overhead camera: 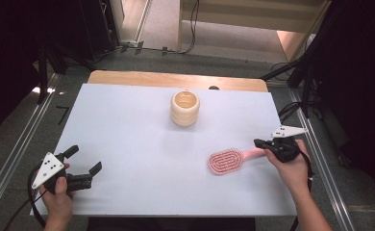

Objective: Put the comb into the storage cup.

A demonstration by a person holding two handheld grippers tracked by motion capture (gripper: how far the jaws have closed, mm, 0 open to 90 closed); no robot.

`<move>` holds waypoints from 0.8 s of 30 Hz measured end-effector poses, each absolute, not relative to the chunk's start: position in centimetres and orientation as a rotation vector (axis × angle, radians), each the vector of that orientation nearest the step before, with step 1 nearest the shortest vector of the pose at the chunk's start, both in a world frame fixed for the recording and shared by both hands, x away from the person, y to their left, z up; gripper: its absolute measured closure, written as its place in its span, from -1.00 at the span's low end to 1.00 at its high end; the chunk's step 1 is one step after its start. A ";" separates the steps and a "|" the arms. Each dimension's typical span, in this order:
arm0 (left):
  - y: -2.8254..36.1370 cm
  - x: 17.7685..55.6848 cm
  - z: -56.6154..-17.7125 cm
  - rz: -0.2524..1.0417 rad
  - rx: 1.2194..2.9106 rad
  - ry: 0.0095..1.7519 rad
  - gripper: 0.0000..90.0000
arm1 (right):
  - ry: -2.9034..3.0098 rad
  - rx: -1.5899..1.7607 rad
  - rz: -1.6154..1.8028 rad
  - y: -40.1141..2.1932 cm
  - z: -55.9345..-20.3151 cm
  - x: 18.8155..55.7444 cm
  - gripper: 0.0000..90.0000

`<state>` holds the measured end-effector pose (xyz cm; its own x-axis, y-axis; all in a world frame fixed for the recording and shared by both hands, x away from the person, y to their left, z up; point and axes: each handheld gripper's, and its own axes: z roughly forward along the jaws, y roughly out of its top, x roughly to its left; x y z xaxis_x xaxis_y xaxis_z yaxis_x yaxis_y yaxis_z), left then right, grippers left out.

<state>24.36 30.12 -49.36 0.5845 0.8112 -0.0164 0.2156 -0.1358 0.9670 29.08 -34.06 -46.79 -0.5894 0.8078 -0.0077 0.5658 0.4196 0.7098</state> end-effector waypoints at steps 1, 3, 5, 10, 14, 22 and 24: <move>30.1 24.4 -49.4 0.646 1.666 0.865 -1.00 | 2.331 1.180 0.965 -34.1 -46.8 29.1 0.95; 30.1 24.3 -49.4 0.646 1.665 0.865 -1.00 | 2.367 1.190 0.930 -33.9 -47.1 30.0 0.95; 30.1 24.3 -49.4 0.644 1.665 0.863 -1.00 | 2.380 1.193 0.916 -33.9 -47.2 30.2 0.95; 30.2 24.3 -49.3 0.640 1.666 0.862 -1.00 | 2.417 1.228 0.863 -33.9 -47.8 31.4 0.94; 30.1 24.3 -49.3 0.641 1.667 0.862 -1.00 | 2.456 1.241 0.814 -33.7 -48.3 32.2 0.95; 30.3 24.3 -49.3 0.638 1.663 0.869 -1.00 | 2.491 1.228 0.770 -33.6 -48.5 32.8 0.95; 30.3 24.3 -49.3 0.638 1.664 0.868 -1.00 | 2.503 1.226 0.754 -33.7 -48.6 33.0 0.95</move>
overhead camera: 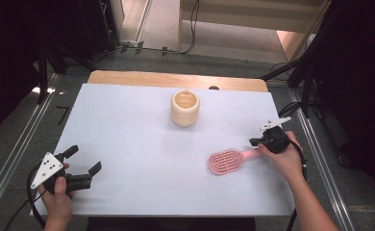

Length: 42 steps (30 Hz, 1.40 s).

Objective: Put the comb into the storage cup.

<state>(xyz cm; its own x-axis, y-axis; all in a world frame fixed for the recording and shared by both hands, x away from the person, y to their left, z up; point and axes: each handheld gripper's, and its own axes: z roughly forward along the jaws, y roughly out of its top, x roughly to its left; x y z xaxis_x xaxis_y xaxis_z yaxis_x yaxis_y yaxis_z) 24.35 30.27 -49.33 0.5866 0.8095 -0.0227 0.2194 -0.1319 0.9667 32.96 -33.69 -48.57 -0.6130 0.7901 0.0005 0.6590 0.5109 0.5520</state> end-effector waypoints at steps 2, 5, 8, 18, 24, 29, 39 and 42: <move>30.2 24.3 -49.3 0.639 1.665 0.867 -1.00 | 2.519 1.235 0.729 -33.8 -48.8 33.0 0.94; 30.2 24.3 -49.3 0.638 1.662 0.866 -1.00 | 2.531 1.230 0.719 -33.8 -48.9 33.0 0.95; 30.3 24.3 -49.3 0.637 1.663 0.868 -1.00 | 2.541 1.229 0.704 -33.8 -48.9 32.9 0.94; 30.2 24.4 -49.3 0.637 1.666 0.863 -1.00 | 2.580 1.237 0.705 -34.1 -49.0 32.7 0.94; 30.2 24.3 -49.3 0.635 1.667 0.861 -1.00 | 2.601 1.229 0.686 -34.1 -48.9 31.9 0.94; 30.1 24.3 -49.3 0.634 1.668 0.859 -1.00 | 2.623 1.216 0.671 -34.2 -48.8 31.3 0.94; 30.1 24.3 -49.4 0.637 1.671 0.861 -1.00 | 2.739 1.143 0.584 -34.0 -49.0 30.0 0.94; 30.1 24.3 -49.4 0.637 1.673 0.860 -1.00 | 2.765 1.111 0.566 -33.9 -48.9 29.6 0.94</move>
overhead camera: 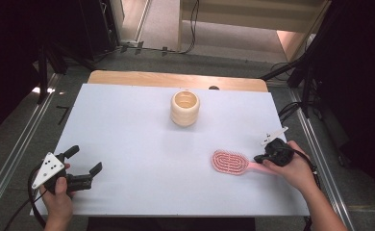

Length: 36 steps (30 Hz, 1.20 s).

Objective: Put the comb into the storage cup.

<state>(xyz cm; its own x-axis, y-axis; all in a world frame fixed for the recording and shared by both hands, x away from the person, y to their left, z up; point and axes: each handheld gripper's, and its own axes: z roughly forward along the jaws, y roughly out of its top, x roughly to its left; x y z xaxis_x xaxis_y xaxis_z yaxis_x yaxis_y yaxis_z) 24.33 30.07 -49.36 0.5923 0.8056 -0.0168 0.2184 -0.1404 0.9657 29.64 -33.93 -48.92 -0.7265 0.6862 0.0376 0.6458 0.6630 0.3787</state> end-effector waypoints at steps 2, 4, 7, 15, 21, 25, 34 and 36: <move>30.1 24.3 -49.4 0.639 1.676 0.860 -1.00 | 2.733 1.066 0.574 -34.1 -48.2 29.4 0.81; 30.0 24.3 -49.4 0.639 1.679 0.859 -1.00 | 2.726 1.050 0.593 -34.2 -48.0 29.4 0.72; 30.0 24.3 -49.4 0.639 1.679 0.858 -1.00 | 2.728 0.985 0.624 -34.1 -47.1 29.3 0.46; 30.1 24.3 -49.4 0.638 1.676 0.858 -1.00 | 2.797 0.859 0.557 -33.0 -46.4 29.3 -0.27; 30.1 24.3 -49.3 0.637 1.676 0.857 -1.00 | 2.875 0.795 0.459 -32.0 -47.0 29.1 -0.43; 30.1 24.3 -49.3 0.637 1.676 0.857 -1.00 | 2.908 0.782 0.380 -31.5 -47.7 29.3 -0.29; 30.1 24.3 -49.3 0.638 1.676 0.856 -1.00 | 2.981 0.746 0.361 -30.9 -48.2 29.6 0.14; 30.1 24.3 -49.3 0.637 1.676 0.855 -1.00 | 2.987 0.728 0.334 -30.7 -48.4 29.7 0.20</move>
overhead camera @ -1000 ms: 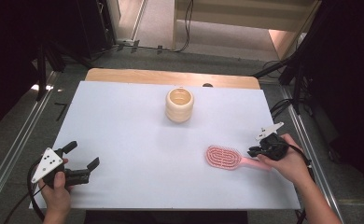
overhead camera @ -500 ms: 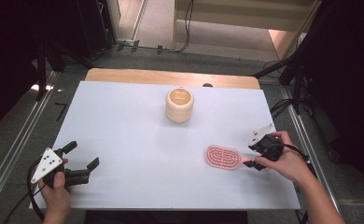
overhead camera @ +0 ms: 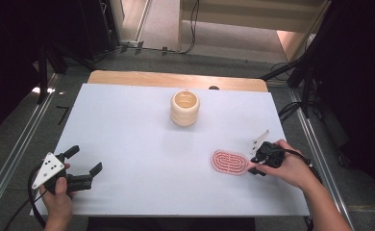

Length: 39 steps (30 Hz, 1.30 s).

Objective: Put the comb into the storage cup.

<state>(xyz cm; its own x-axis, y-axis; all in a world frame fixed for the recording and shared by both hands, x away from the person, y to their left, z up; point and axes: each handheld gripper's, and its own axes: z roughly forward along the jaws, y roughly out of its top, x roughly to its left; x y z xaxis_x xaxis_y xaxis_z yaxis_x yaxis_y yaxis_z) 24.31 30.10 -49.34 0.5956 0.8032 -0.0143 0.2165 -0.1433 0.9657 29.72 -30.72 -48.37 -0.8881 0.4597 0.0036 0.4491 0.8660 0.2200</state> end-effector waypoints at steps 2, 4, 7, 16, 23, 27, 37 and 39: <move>30.1 24.3 -49.3 0.636 1.675 0.856 -1.00 | 2.980 0.727 0.322 -30.5 -48.5 29.7 0.25; 30.1 24.3 -49.3 0.636 1.675 0.855 -1.00 | 2.979 0.710 0.333 -30.4 -48.5 29.8 0.28; 30.1 24.3 -49.3 0.636 1.675 0.854 -1.00 | 2.970 0.701 0.319 -30.2 -48.5 29.7 0.29; 29.9 24.2 -49.3 0.651 1.694 0.850 -1.00 | 2.990 0.659 0.237 -29.3 -48.5 29.7 0.51; 28.8 24.1 -49.0 0.687 1.753 0.820 -1.00 | 2.971 0.729 0.289 -29.6 -48.4 29.6 0.51; 28.2 24.0 -48.9 0.666 1.764 0.812 -1.00 | 2.944 0.729 0.341 -29.8 -48.4 29.3 0.51; 25.7 24.1 -48.3 0.597 1.796 0.760 -1.00 | 2.870 0.775 0.489 -30.0 -47.6 28.8 0.51; 25.2 24.1 -48.1 0.575 1.800 0.749 -1.00 | 2.860 0.781 0.505 -30.1 -47.4 28.7 0.51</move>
